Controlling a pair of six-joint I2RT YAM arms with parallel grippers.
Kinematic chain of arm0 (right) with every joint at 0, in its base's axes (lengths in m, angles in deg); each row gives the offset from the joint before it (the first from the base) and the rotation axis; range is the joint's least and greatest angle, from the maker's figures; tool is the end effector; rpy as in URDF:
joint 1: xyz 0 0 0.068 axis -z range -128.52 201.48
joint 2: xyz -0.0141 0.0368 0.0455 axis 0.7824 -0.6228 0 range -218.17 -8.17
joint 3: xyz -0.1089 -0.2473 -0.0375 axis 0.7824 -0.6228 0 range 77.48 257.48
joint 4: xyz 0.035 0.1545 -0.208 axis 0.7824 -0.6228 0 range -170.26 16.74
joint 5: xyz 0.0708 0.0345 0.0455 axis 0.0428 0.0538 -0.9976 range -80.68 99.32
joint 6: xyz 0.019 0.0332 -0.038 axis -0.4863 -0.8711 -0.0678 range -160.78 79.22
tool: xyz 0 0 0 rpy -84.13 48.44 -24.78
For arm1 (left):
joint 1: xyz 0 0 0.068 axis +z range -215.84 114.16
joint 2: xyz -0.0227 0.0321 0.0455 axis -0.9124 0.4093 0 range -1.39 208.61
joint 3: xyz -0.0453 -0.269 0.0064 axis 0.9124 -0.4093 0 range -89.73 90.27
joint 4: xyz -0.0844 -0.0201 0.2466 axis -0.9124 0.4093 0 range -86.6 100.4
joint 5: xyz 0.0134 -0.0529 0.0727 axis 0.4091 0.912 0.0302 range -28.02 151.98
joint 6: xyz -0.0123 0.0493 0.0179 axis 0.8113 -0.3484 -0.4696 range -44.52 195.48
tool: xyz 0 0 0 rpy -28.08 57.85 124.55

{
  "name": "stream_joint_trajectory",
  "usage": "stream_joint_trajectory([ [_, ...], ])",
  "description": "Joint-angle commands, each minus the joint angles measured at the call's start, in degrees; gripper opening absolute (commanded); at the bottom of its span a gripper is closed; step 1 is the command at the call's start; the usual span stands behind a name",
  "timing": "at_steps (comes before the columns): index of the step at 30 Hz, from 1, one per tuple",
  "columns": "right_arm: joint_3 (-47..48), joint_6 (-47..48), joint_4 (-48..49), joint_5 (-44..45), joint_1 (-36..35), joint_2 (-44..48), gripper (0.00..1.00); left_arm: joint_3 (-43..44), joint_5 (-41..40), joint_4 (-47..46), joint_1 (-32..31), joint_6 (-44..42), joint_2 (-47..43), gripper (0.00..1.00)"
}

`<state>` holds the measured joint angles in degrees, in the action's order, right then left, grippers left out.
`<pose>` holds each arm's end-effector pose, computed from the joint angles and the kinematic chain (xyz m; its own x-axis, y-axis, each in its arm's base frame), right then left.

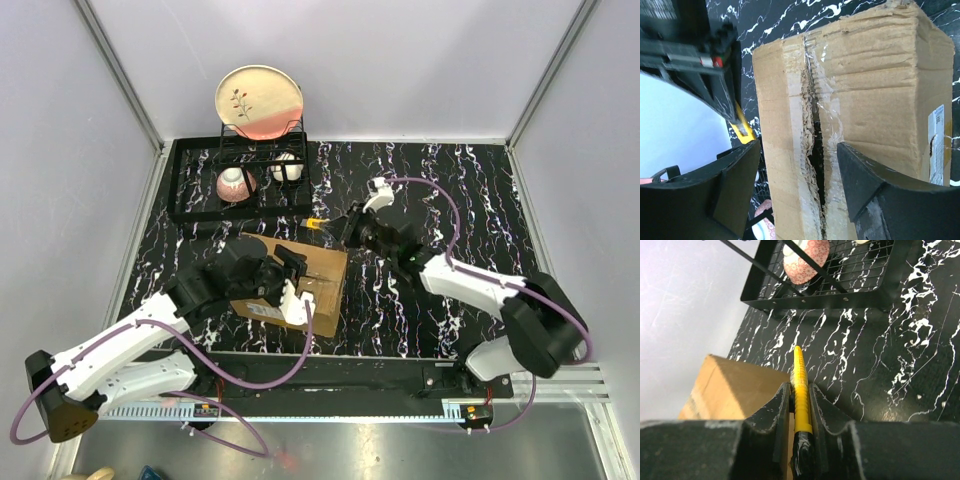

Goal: Unpack the express box
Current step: Cut the express box at the center of the board.

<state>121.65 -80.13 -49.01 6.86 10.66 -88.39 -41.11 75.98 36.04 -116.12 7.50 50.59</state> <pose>0.2379 0.2077 0.2555 -0.5542 0.3586 -0.7512 -0.4313 0.6482 0.6275 0.1169 -0.1541 0.3034 0.6670 0.6048 -0.4351 0.6749 -0.2432 0.6967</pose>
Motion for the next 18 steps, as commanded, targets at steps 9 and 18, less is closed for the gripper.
stream_joint_trajectory([
  [9,3.8,4.5,8.9,-1.0,-2.6,-11.4,0.00,-1.1,2.5,8.1,-0.3,-0.1,0.1,0.70],
  [18,3.7,6.2,9.9,-1.7,-6.6,-11.9,0.00,-1.8,-7.7,0.8,-0.3,3.6,5.4,0.68],
])
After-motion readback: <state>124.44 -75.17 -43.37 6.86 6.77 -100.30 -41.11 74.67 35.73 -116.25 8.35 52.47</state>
